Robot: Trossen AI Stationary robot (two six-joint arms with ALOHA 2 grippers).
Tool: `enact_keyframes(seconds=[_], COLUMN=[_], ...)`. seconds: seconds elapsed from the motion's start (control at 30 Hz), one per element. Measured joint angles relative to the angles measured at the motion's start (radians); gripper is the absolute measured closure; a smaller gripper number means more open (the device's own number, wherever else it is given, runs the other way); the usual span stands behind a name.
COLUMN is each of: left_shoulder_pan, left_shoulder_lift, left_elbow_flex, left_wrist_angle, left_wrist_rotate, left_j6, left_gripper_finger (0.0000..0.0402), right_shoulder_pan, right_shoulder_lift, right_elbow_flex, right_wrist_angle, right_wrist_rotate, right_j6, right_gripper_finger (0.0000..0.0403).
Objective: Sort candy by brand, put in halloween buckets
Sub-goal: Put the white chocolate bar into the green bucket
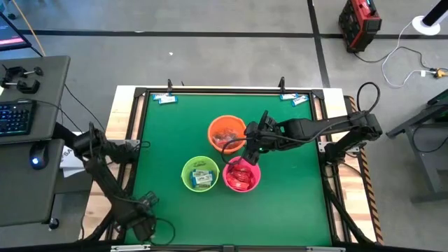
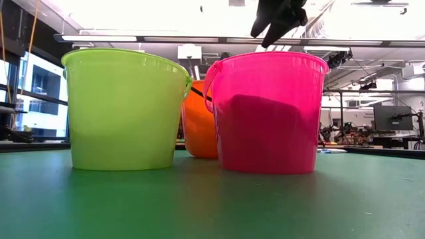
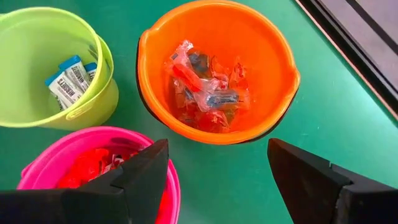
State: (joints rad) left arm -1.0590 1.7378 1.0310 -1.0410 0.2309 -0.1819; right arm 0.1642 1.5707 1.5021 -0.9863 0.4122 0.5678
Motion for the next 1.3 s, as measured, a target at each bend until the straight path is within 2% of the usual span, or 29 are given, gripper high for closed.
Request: enact_keyframes(seconds=[0.33,0.63,0.7,0.77,0.93,1.1,1.3], left_shoulder_pan=[0.029,0.045,0.053,0.058,0.086,0.123,0.174], left_shoulder_lift=[-0.007,-0.008,-0.008,-0.006,-0.019,-0.094,-0.361], left_elbow_flex=[-0.085,-0.123,-0.122,-0.121,-0.120,-0.128,-0.119], left_wrist_angle=[0.054,0.146,0.153,0.157,0.185,0.192,0.120], left_wrist_rotate=[-0.010,-0.080,-0.093,-0.103,-0.124,-0.202,-0.214], left_j6=[-0.003,0.017,0.018,0.018,-0.032,-0.132,-0.301], left_gripper_finger=[0.0188,0.0192,0.0207,0.0239,0.0375,0.0395,0.0401], right_shoulder_pan=[0.000,0.000,0.000,0.000,0.000,0.000,0.000], right_shoulder_lift=[0.000,0.000,0.000,0.000,0.000,0.000,0.000], right_elbow_flex=[0.000,0.000,-0.001,-0.001,-0.001,-0.001,-0.001], right_wrist_angle=[0.005,0.023,0.024,0.027,0.027,0.026,0.026], right_wrist_rotate=[0.006,0.008,0.009,0.015,0.018,0.025,0.026], right_j6=[0.038,0.083,0.088,0.087,0.087,0.082,0.052], right_gripper_finger=[0.0135,0.0135,0.0135,0.0135,0.0135,0.0135,0.0135])
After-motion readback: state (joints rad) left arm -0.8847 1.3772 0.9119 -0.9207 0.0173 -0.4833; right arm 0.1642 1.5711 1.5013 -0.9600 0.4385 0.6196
